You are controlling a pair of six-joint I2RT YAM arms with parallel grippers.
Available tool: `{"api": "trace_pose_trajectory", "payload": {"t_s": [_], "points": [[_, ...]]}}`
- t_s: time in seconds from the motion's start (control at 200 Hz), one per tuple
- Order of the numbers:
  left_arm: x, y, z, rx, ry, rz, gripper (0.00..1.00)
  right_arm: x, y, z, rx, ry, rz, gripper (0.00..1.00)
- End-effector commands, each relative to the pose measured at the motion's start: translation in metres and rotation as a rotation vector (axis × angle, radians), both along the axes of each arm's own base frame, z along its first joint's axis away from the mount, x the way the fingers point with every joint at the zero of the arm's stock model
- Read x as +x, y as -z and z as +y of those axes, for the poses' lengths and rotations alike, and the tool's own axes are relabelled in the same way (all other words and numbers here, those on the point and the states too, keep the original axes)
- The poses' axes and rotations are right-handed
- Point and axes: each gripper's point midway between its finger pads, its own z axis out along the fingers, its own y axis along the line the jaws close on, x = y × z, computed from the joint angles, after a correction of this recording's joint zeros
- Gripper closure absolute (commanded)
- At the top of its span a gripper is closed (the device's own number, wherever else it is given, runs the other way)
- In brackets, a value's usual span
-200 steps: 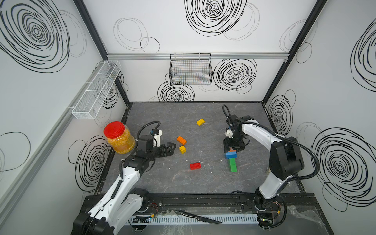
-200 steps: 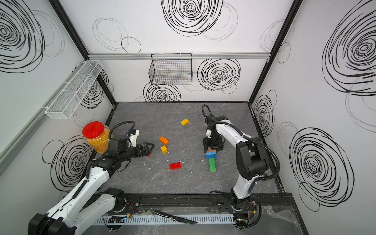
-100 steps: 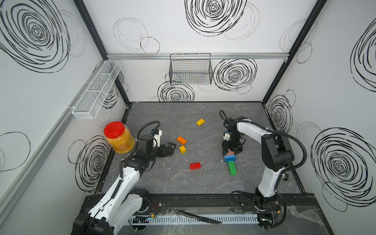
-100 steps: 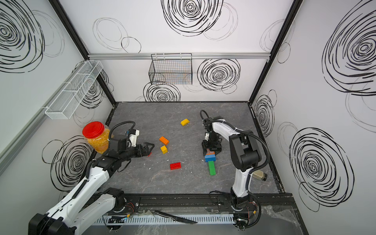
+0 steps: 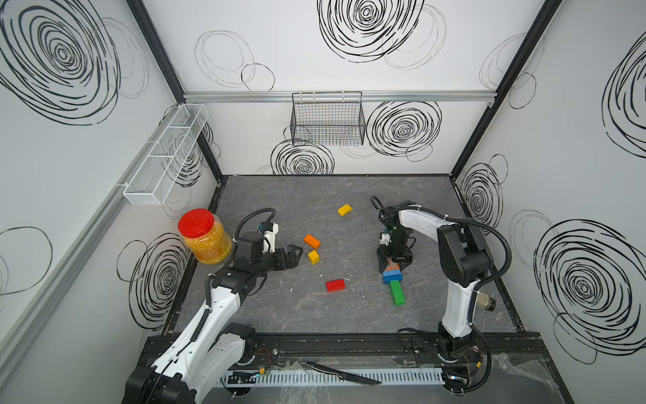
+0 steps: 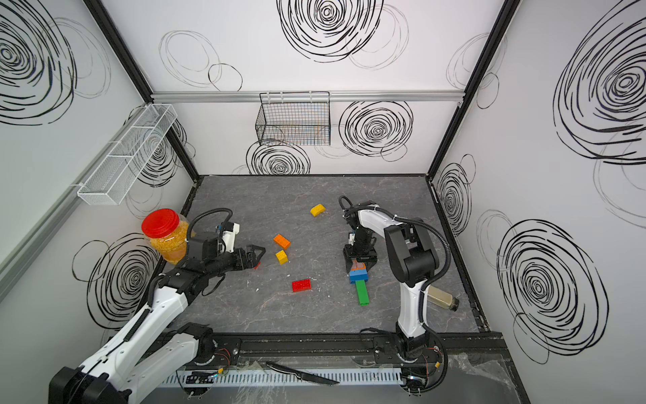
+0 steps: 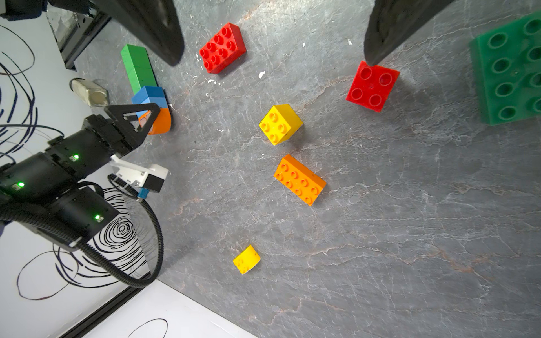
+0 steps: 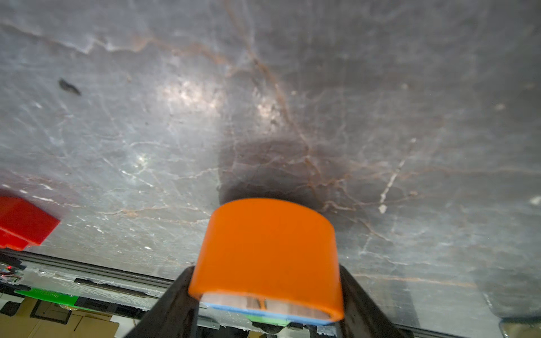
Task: Assemble an ice cream with lego
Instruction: Adjust the lego brick at the center of the board.
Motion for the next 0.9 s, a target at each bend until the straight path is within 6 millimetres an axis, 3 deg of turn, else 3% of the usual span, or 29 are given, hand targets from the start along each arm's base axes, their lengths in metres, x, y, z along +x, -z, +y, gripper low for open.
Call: {"api": "trace_pose_trajectory", "payload": {"t_s": [0.0, 0.095, 0.495, 0.896], "points": [[0.001, -0.006, -0.002, -0.013, 0.006, -0.021, 0.01, -0.003, -0.002, 0.001, -0.011, -0.018, 0.032, 0.90], [0.002, -0.006, -0.001, -0.013, 0.004, -0.020, 0.01, -0.001, -0.001, 0.001, -0.026, -0.035, 0.019, 0.69], [0.002, -0.004, 0.000, -0.007, -0.003, -0.017, 0.01, 0.007, -0.009, -0.001, -0.062, -0.076, -0.093, 0.23], [0.002, -0.002, 0.000, -0.003, -0.004, -0.012, 0.01, 0.007, -0.018, 0.001, -0.133, -0.064, -0.276, 0.05]]}}
